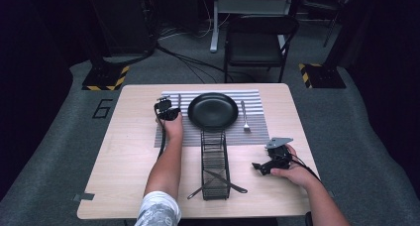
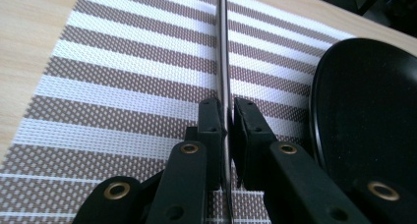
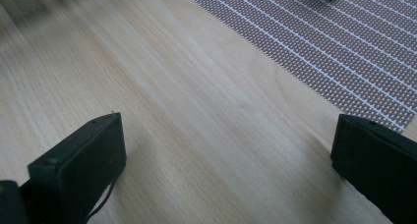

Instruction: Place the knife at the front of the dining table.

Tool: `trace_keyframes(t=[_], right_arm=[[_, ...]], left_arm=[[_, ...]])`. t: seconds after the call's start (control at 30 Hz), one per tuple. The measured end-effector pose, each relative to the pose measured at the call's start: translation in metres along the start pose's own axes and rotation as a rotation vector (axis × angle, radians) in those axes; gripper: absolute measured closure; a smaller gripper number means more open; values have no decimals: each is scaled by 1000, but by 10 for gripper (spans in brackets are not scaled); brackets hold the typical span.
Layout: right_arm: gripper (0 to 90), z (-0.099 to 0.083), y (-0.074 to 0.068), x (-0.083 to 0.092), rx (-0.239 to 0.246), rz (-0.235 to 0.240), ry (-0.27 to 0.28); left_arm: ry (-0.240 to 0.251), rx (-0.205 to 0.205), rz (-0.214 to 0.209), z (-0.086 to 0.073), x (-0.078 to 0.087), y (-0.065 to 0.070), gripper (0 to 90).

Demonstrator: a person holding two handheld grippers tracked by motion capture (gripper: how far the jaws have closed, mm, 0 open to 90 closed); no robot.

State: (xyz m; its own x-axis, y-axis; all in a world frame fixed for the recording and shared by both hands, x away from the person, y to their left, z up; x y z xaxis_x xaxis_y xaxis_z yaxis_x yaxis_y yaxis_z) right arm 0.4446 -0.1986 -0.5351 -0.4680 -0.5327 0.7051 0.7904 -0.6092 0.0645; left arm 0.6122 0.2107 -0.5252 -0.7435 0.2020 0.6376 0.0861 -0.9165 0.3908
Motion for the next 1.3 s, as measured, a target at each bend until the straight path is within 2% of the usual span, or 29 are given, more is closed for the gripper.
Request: trace_keyframes(t=[0.27, 0.4, 0.43, 0.47, 0.53, 0.63, 0.67, 0.77, 0.8, 1.03, 1.07, 1.3], right_arm=[[0, 0, 0, 0, 0, 0, 0], [0, 0, 0, 0, 0, 0, 0], [0, 0, 0, 0, -1, 0, 1], [0, 0, 0, 0, 0, 0, 1], [0, 0, 0, 0, 0, 0, 0], [0, 0, 0, 0, -1, 0, 0], [0, 0, 0, 0, 0, 0, 1], [0, 0, 0, 0, 0, 0, 1], [0, 0, 0, 0, 0, 0, 0], [0, 0, 0, 0, 0, 0, 0], [0, 0, 0, 0, 0, 0, 0], [0, 0, 0, 0, 0, 0, 1]], left_arm=[[4, -33, 12, -2, -2, 0, 826], [7, -29, 13, -2, -1, -2, 819], [14, -17, 23, -2, -1, 0, 807], [11, -32, 30, -2, -1, -1, 801], [10, -31, 36, -1, 0, -3, 790], [16, -7, 27, 0, 1, -5, 760], [8, -30, 21, 1, 4, -8, 749], [12, -28, 19, 2, 6, -9, 739], [10, -45, 29, 3, 9, -10, 737], [7, -56, 29, 7, 22, -17, 707], [14, -39, 23, 7, 24, -17, 707], [47, -59, 4, 14, 42, -22, 705]])
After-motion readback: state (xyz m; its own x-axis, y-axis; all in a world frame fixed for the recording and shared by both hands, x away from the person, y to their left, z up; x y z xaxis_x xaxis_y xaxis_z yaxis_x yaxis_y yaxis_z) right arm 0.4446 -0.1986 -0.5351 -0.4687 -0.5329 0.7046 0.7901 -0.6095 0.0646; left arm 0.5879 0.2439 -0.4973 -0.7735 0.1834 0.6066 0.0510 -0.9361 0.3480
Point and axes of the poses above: each handheld gripper's, and its own axes: x roughly backward along the jaws, z roughly out of its top, y roughly to its right, the point moved 1 cm from there along -x, roughly forward along the jaws, and after that the axes turned 5 degrees about x, right-handed, at the moved point
